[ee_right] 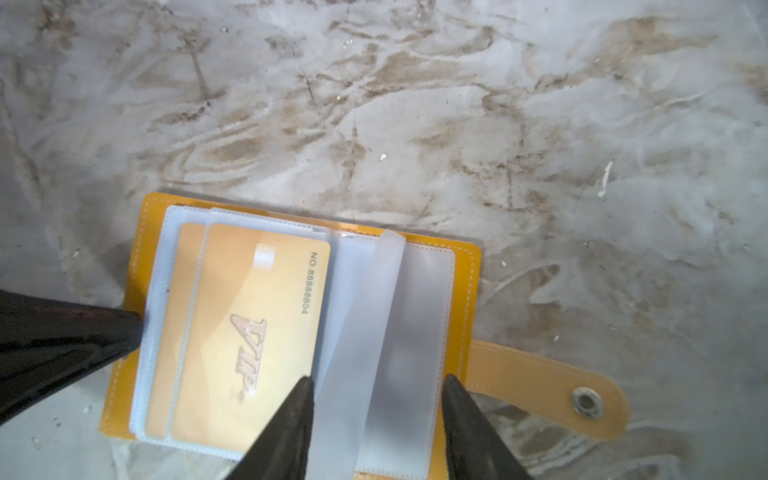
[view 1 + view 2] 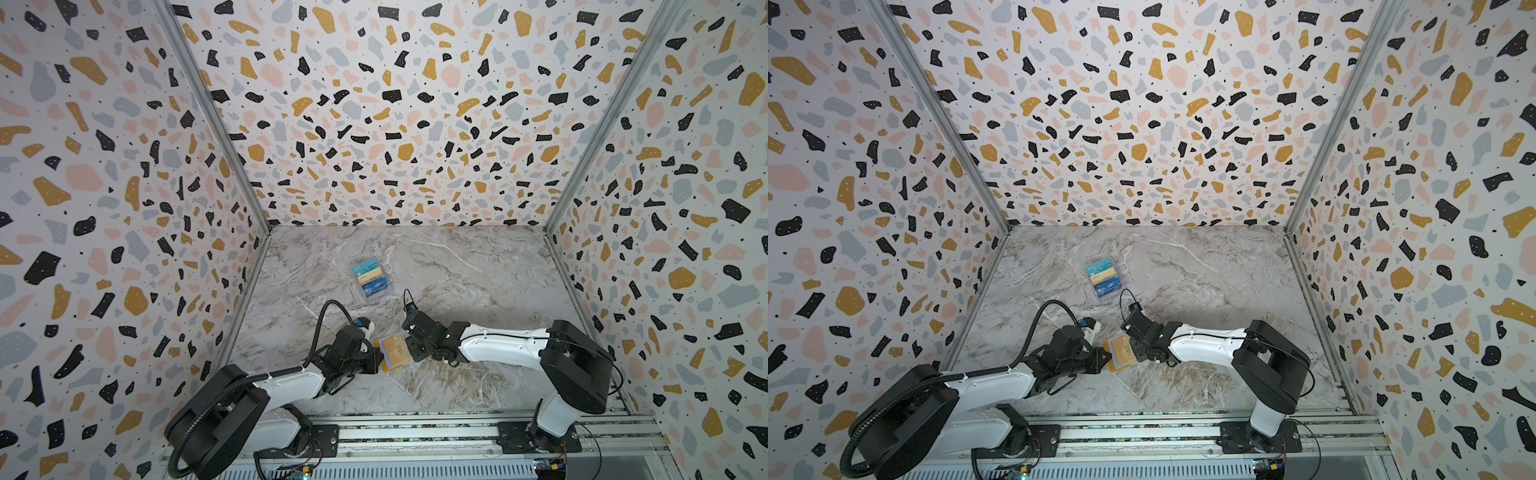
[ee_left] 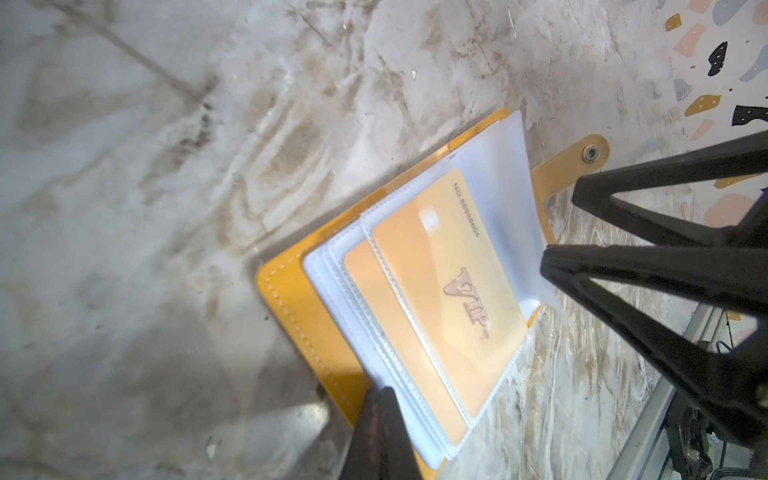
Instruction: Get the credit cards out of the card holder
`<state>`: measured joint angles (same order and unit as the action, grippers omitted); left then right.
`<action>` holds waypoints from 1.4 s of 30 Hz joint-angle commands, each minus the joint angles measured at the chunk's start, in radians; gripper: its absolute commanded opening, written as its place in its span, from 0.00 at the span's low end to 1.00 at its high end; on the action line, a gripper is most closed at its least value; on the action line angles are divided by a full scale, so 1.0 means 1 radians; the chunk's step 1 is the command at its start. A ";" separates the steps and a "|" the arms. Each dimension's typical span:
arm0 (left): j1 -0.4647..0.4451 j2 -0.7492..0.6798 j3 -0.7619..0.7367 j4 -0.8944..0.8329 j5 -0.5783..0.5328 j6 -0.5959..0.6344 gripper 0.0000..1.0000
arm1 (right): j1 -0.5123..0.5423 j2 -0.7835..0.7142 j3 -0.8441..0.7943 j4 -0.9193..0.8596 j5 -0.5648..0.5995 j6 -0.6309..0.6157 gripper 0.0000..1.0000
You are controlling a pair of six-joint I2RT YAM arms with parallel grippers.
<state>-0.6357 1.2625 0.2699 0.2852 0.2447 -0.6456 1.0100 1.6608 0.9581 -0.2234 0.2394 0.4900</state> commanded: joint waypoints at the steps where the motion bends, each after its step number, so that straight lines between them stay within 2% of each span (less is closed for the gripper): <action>1: -0.002 0.009 -0.027 -0.060 -0.022 0.020 0.00 | -0.019 -0.053 -0.016 -0.044 0.028 0.010 0.50; 12: -0.002 0.017 -0.026 -0.054 -0.027 0.032 0.00 | -0.037 -0.065 0.068 -0.172 0.087 -0.035 0.47; 15: -0.002 0.020 -0.026 -0.048 -0.027 0.035 0.00 | -0.062 -0.061 0.082 -0.155 -0.067 -0.061 0.47; 20: -0.002 0.034 -0.017 -0.047 -0.027 0.046 0.00 | -0.133 -0.054 0.046 -0.022 -0.422 -0.050 0.46; 24: -0.002 0.042 -0.013 -0.044 -0.024 0.051 0.00 | -0.156 -0.011 0.048 0.021 -0.553 -0.038 0.44; 28: -0.002 0.048 -0.006 -0.050 -0.024 0.059 0.00 | -0.172 0.042 0.048 0.053 -0.624 -0.032 0.42; 42: -0.002 0.078 0.012 -0.063 -0.029 0.083 0.00 | -0.186 0.122 0.035 0.084 -0.656 0.008 0.39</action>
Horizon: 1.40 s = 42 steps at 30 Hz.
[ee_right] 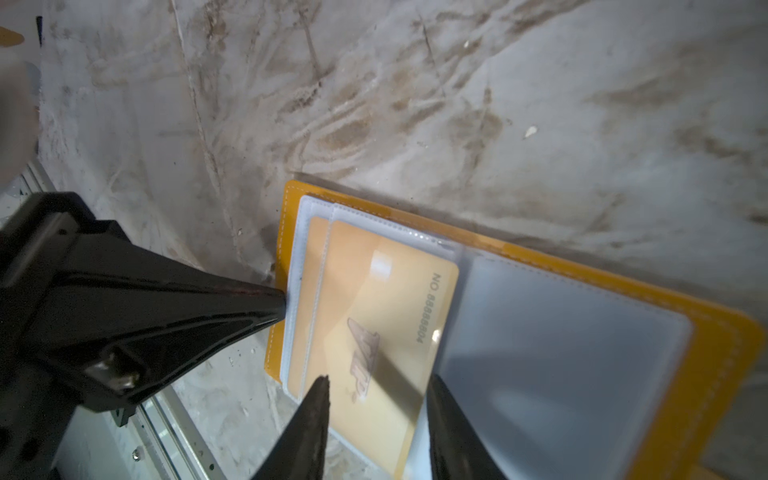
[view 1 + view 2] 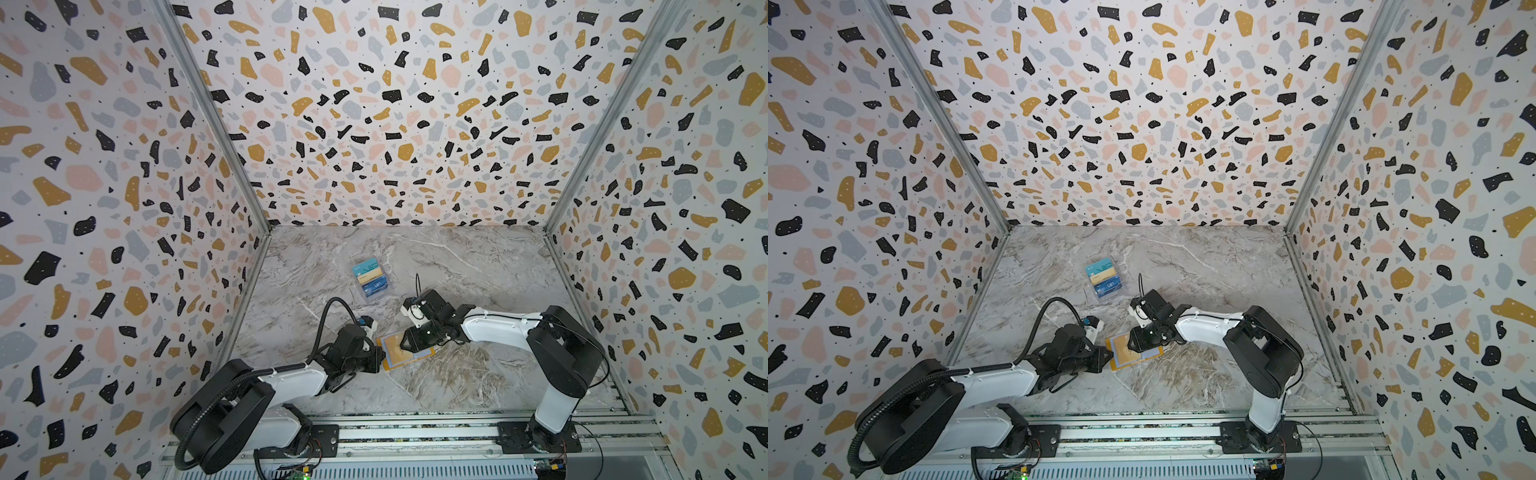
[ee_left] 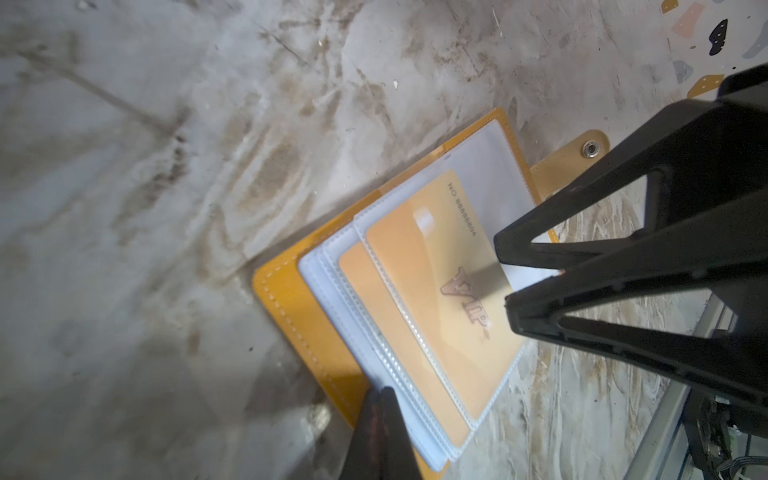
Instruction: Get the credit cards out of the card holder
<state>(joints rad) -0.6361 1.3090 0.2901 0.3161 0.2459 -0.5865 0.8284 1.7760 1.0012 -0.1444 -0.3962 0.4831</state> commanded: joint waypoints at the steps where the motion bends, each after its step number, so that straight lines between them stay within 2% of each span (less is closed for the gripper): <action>1: -0.002 0.033 -0.008 -0.093 -0.030 0.024 0.00 | -0.005 0.012 -0.012 0.009 -0.025 0.017 0.39; 11: -0.002 0.036 -0.017 -0.095 -0.032 0.029 0.00 | -0.015 0.015 -0.046 0.060 -0.097 0.040 0.37; 18: -0.002 0.041 -0.017 -0.095 -0.032 0.033 0.00 | -0.038 0.002 -0.096 0.174 -0.253 0.071 0.33; 42: -0.002 0.051 -0.025 -0.090 -0.031 0.037 0.00 | -0.045 0.055 -0.132 0.368 -0.418 0.179 0.30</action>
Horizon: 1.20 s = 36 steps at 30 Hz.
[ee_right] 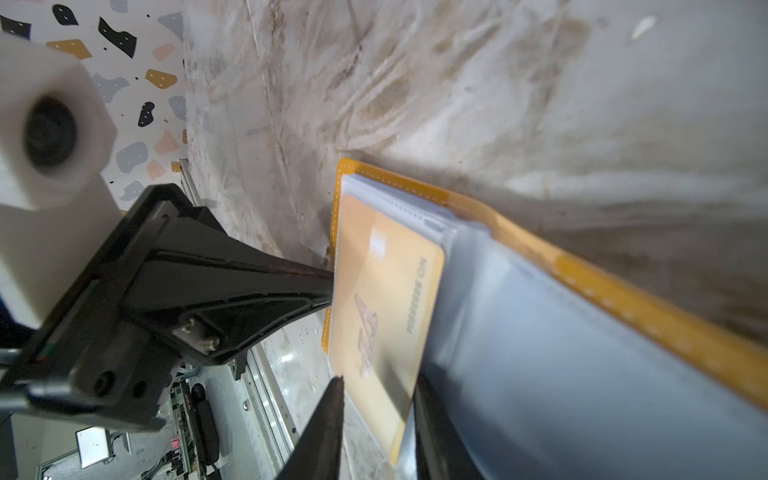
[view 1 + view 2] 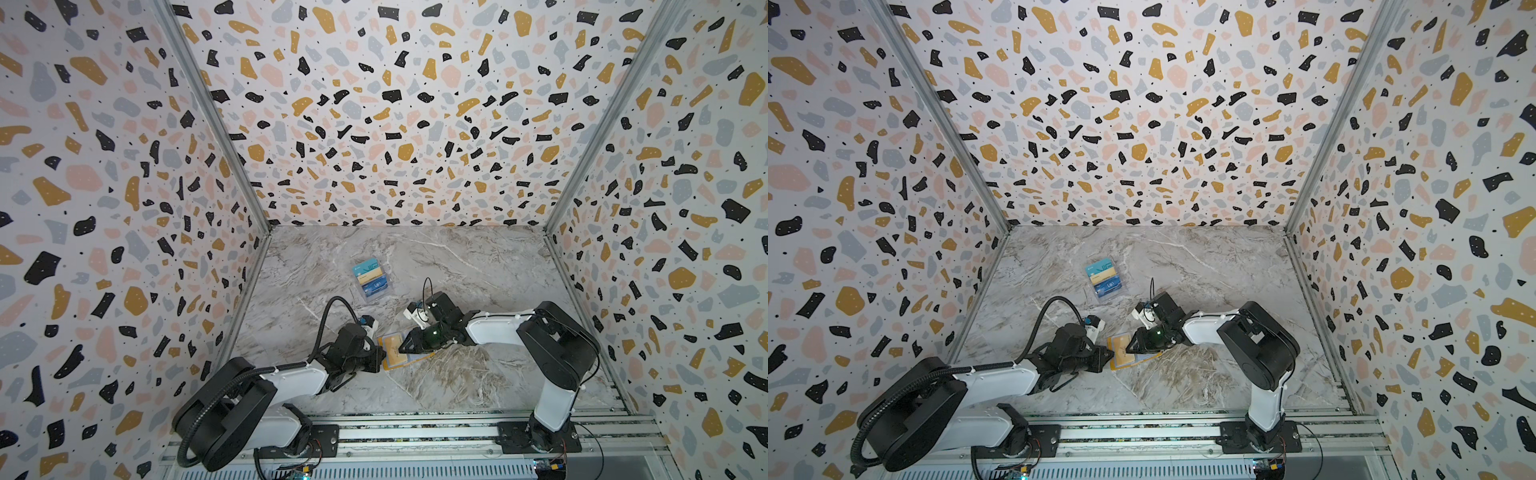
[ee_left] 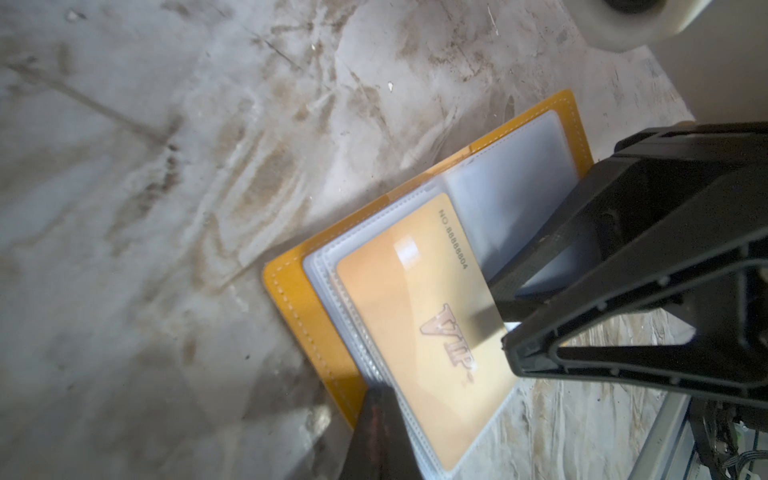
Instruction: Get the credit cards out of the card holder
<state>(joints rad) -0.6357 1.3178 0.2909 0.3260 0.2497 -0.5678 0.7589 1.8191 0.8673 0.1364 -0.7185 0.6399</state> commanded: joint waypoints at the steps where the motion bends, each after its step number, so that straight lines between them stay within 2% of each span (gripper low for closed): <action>1: -0.002 0.043 -0.026 -0.100 -0.035 0.018 0.00 | 0.025 0.014 0.003 0.088 -0.098 0.023 0.30; 6: -0.002 0.043 -0.027 -0.100 -0.037 0.021 0.00 | 0.023 0.015 0.004 0.091 -0.125 0.012 0.29; 15: -0.002 0.046 -0.027 -0.107 -0.040 0.026 0.00 | -0.003 -0.009 0.009 0.027 -0.222 -0.094 0.28; 26: -0.002 0.050 -0.010 -0.126 -0.040 0.033 0.00 | -0.031 -0.015 -0.026 0.132 -0.290 -0.041 0.28; 36: -0.002 0.052 0.002 -0.137 -0.040 0.035 0.00 | -0.018 0.038 0.002 0.144 -0.289 -0.024 0.28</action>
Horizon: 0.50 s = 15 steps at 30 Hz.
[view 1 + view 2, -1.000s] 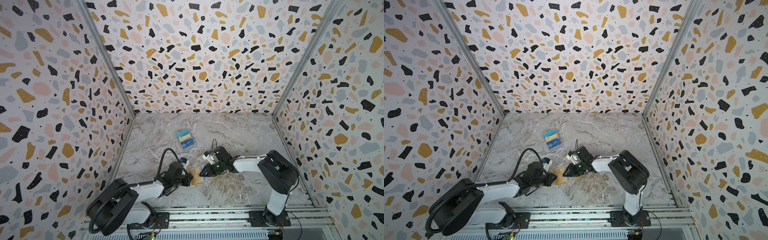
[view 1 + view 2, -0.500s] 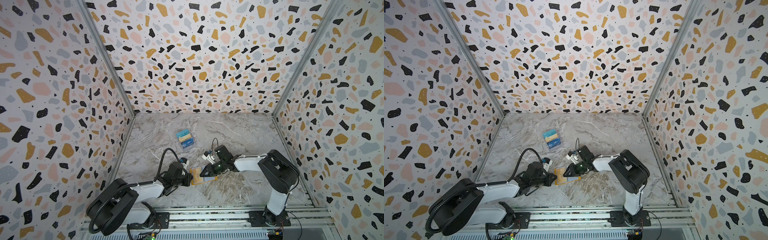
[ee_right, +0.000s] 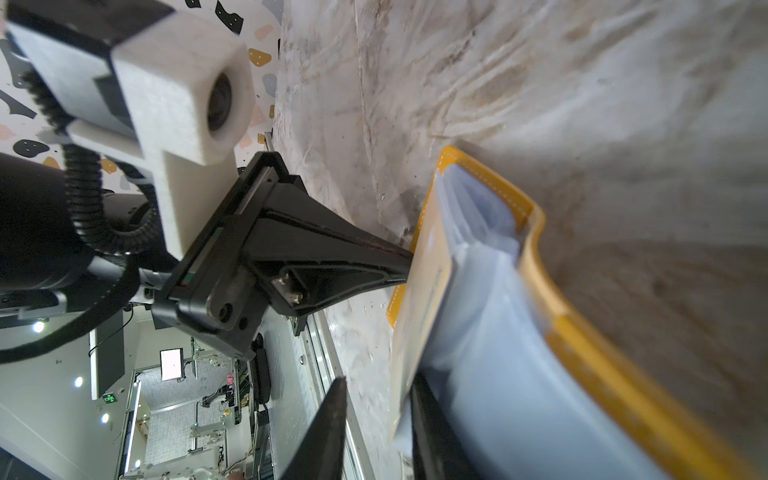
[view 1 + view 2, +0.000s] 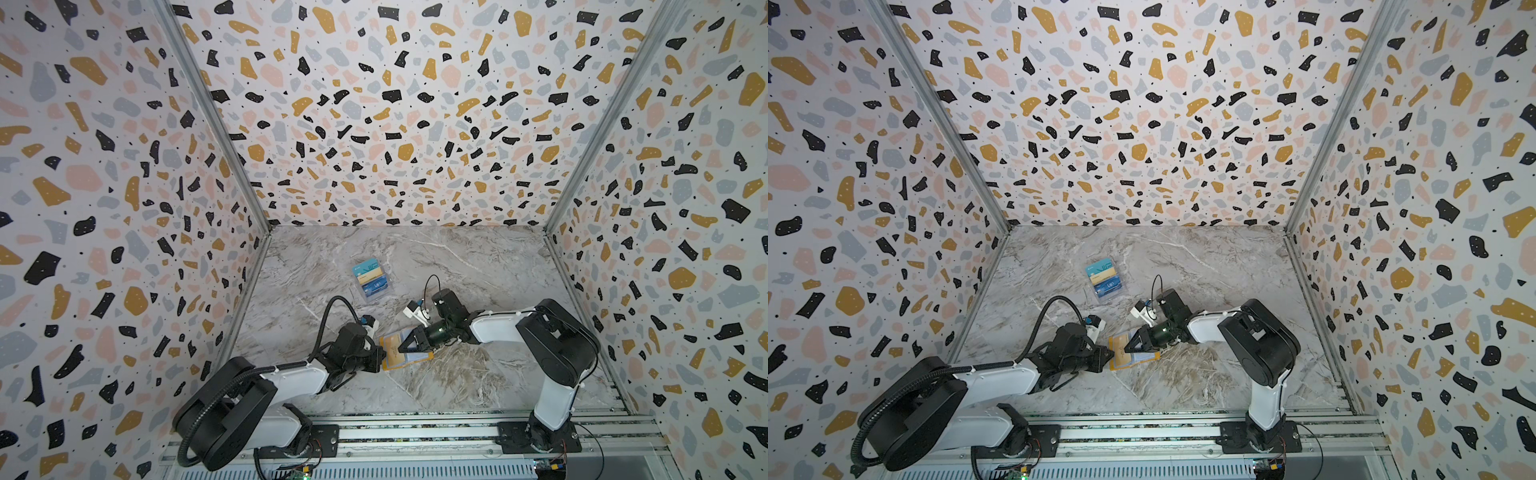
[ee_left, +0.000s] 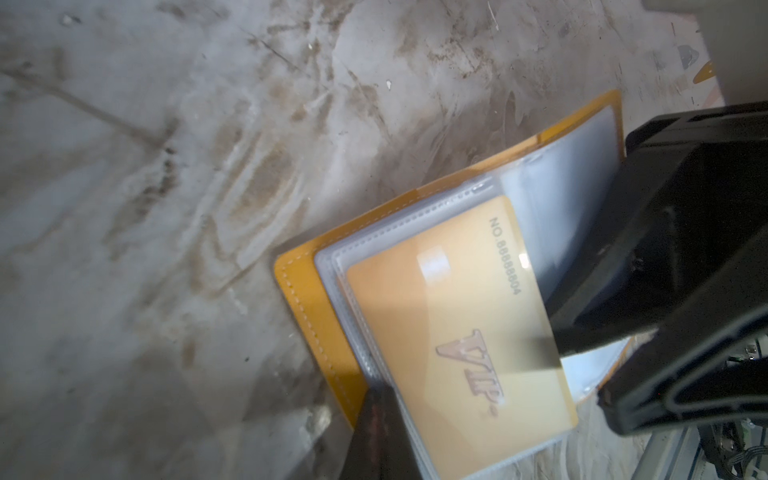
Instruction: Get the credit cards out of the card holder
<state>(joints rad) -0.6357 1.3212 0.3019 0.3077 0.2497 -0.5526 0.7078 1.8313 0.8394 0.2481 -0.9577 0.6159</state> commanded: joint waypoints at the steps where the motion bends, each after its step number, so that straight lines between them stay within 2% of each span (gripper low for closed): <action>1: -0.002 0.049 -0.008 -0.122 -0.040 0.020 0.00 | 0.036 0.033 0.036 0.024 -0.046 -0.005 0.28; 6: -0.002 0.053 -0.006 -0.125 -0.041 0.023 0.00 | 0.051 0.060 0.077 -0.047 0.000 -0.043 0.27; 15: -0.002 0.059 -0.017 -0.117 -0.044 0.020 0.00 | 0.045 0.054 0.077 -0.083 -0.007 -0.088 0.26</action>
<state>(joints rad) -0.6357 1.3300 0.3080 0.2970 0.2497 -0.5491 0.7078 1.8812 0.8833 0.1730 -0.9310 0.5735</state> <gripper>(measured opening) 0.046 0.266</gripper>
